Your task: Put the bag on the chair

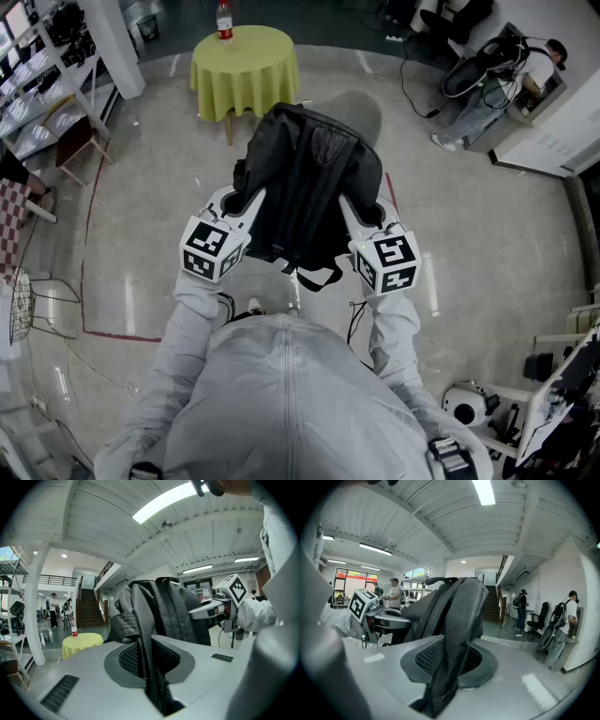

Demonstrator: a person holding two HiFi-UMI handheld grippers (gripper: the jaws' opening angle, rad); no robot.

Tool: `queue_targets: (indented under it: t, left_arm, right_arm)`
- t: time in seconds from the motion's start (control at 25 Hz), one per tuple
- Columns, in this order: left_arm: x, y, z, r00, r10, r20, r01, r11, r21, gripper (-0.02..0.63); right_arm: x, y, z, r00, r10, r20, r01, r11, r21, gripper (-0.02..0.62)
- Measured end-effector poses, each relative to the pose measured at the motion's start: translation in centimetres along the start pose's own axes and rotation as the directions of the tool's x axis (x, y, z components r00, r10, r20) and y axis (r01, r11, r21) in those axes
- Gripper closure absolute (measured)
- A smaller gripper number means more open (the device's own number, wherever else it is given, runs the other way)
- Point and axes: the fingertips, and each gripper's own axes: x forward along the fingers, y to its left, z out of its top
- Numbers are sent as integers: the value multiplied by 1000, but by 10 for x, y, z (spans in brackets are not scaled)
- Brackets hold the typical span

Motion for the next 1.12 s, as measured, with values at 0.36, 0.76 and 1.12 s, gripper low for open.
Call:
queue_targets:
  t: [0.36,0.76,1.12]
  left_arm:
    - [10,-9,-9,999,32,-29,-33,999,-16,566]
    - [48,-7,-24,998,29,-54,-31,998,-47,566]
    - [126,36,-31,998,6,-62,-10,998,-67,566]
  right_arm:
    - [1,-11,-13,999,37,-8,-36,999,21,514]
    - [20,-41,-33,999,45,-29,-44,998,53,514]
    - [85,-98,-41,998,27,-54,-24,998,64,514]
